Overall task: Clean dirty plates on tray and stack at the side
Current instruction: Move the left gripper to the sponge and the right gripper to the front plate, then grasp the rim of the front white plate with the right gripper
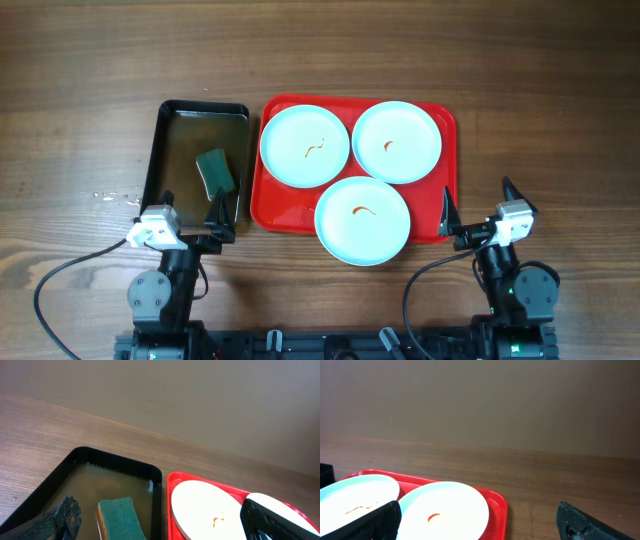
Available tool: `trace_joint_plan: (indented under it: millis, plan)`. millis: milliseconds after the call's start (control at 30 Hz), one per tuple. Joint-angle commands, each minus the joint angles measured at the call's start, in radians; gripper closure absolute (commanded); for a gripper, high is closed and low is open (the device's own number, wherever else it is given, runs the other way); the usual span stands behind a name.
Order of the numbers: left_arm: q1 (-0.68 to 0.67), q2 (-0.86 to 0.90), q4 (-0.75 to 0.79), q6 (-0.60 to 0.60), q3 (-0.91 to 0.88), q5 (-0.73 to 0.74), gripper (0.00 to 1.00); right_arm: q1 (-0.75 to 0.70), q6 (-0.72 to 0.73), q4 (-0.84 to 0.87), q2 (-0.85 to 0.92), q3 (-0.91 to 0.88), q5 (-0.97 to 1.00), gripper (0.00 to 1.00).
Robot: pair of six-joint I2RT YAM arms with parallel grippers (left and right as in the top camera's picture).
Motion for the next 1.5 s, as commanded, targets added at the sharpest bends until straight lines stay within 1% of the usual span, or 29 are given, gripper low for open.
trace_joint_plan:
  millis: [0,233,367,500,600,700,767,867,933,1000,1067,1133,1233,1267,1300,1333,1400,1433,1467]
  plan:
    - [0.004,-0.006,-0.001,0.02,-0.005,0.023,0.0,-0.003,0.001,0.003,-0.003,-0.001,-0.01,0.01]
    - [0.004,-0.006,-0.001,0.02,-0.005,0.023,0.0,-0.003,0.011,0.005,0.0,-0.001,-0.013,0.0]
    - [0.004,-0.005,-0.026,0.021,0.023,0.023,0.0,-0.003,0.064,0.002,0.001,0.002,-0.032,0.0]
    - [0.004,0.022,-0.103,0.021,0.104,0.013,0.0,-0.003,0.064,-0.087,0.039,0.06,-0.049,0.01]
    - [0.004,0.079,-0.148,0.021,0.162,0.004,0.0,-0.003,0.066,-0.145,0.108,0.13,-0.098,0.01]
    - [0.004,0.208,-0.181,0.021,0.251,-0.004,0.0,-0.003,0.135,-0.235,0.254,0.266,-0.119,0.0]
    - [0.004,0.325,-0.228,0.021,0.335,-0.016,0.0,-0.002,0.135,-0.304,0.37,0.364,-0.167,0.0]
    - [0.004,0.596,-0.375,0.024,0.552,-0.052,0.0,-0.002,0.134,-0.517,0.632,0.567,-0.256,0.01]
    - [0.004,0.729,-0.447,0.024,0.663,-0.052,0.0,-0.002,0.133,-0.613,0.769,0.645,-0.314,0.01]
    - [0.004,0.867,-0.534,0.024,0.775,-0.052,0.0,-0.002,0.135,-0.729,0.932,0.714,-0.318,0.0]
    - [0.004,0.95,-0.565,0.024,0.815,-0.052,0.0,-0.002,0.136,-0.747,1.024,0.72,-0.363,0.01]
    - [0.004,0.994,-0.566,0.024,0.816,-0.052,0.0,-0.002,0.15,-0.734,1.102,0.72,-0.431,0.01]
    - [0.004,1.043,-0.566,0.024,0.816,-0.052,0.0,-0.002,0.279,-0.698,1.209,0.72,-0.45,0.01]
    - [0.004,1.055,-0.562,0.024,0.816,-0.052,0.0,-0.002,0.282,-0.691,1.241,0.72,-0.47,0.03]
    - [0.004,1.068,-0.557,0.024,0.816,-0.052,0.0,-0.002,0.3,-0.667,1.294,0.72,-0.473,0.2]
    - [0.004,1.069,-0.558,0.024,0.816,-0.052,0.0,-0.002,0.3,-0.654,1.331,0.72,-0.473,0.2]
    - [0.004,1.069,-0.557,0.024,0.816,-0.052,0.0,-0.002,0.296,-0.654,1.35,0.72,-0.472,0.14]
    - [0.004,1.07,-0.553,0.024,0.816,-0.052,0.0,-0.002,0.29,-0.654,1.357,0.72,-0.472,0.0]
    - [0.004,1.07,-0.55,0.024,0.816,-0.052,0.0,-0.002,0.291,-0.653,1.357,0.72,-0.469,0.0]
